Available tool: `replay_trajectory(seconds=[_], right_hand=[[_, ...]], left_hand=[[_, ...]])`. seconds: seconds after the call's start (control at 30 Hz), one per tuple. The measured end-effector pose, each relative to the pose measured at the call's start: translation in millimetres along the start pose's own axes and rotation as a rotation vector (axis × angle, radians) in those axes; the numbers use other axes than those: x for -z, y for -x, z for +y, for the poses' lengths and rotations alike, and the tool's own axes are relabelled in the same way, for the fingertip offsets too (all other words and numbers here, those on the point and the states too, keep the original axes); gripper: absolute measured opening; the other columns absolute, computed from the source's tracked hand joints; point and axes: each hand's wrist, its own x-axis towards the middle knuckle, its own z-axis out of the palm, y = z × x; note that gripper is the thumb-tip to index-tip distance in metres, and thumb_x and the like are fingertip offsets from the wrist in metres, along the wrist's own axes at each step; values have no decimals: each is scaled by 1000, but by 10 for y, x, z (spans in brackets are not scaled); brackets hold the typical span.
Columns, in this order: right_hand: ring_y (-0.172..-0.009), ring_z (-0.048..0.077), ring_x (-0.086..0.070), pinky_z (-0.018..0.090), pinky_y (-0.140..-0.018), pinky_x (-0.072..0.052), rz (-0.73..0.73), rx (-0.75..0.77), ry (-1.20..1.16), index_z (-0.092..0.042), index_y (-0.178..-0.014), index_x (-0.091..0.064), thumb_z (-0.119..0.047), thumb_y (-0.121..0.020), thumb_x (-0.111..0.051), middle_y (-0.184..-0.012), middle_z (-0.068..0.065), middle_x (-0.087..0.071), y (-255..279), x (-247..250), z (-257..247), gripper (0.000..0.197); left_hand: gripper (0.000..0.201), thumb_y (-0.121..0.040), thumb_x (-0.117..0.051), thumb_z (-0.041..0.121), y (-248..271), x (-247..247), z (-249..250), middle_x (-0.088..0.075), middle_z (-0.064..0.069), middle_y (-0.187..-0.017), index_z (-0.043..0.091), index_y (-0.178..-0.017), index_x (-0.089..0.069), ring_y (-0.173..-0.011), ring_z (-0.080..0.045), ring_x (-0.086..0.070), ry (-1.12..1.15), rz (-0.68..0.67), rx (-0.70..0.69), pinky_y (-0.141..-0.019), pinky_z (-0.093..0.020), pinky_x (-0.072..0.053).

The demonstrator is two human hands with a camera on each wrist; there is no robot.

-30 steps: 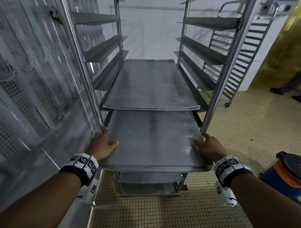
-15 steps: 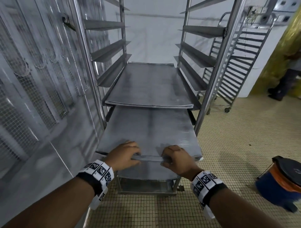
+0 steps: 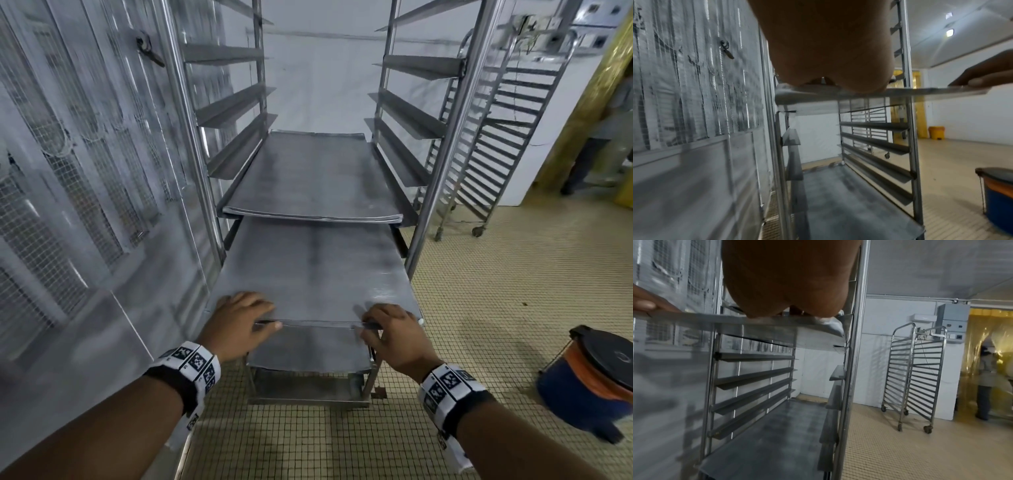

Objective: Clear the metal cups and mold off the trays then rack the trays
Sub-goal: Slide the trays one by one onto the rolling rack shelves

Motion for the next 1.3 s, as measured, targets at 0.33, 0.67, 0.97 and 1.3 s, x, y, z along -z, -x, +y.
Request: replay_trajectory(seconds=[0.33, 0.67, 0.97, 1.3], right_hand=[[-130, 18, -54, 43, -107, -40, 39, 10, 168, -26, -128, -64, -61, -101, -15, -136, -2, -63, 86, -49, 67, 66], [-144, 18, -37, 44, -122, -13, 29, -145, 183, -28, -141, -54, -58, -99, -6, -151, -3, -49, -230, -203, 156, 71], [-143, 18, -34, 44, -122, -11, 55, -199, 114, -33, -138, -56, -50, -101, -25, -148, -6, -50, -700, -285, 256, 51], [-146, 18, -30, 43, -122, -8, 36, -232, 54, -36, -140, -54, -58, -97, -16, -152, -6, -47, -1298, -392, 479, 61]], left_hand=[[83, -93, 4, 72, 75, -97, -111, -47, 4, -154, 35, -145, -51, -146, -22, -39, -185, -8, -2, -118, -55, -20], [43, -99, -35, 46, -236, -284, 13, -68, -1, -122, 26, -116, -69, -118, -27, -60, -205, 245, 25, -100, -49, -37], [44, -99, -35, 48, -771, -364, -257, -67, -3, -126, 26, -117, -69, -123, -30, -58, -164, 214, 54, -101, -51, -33], [50, -97, -35, 51, -1351, -312, -503, -68, -4, -127, 24, -118, -72, -123, -32, -60, -106, 172, 78, -103, -59, -39]])
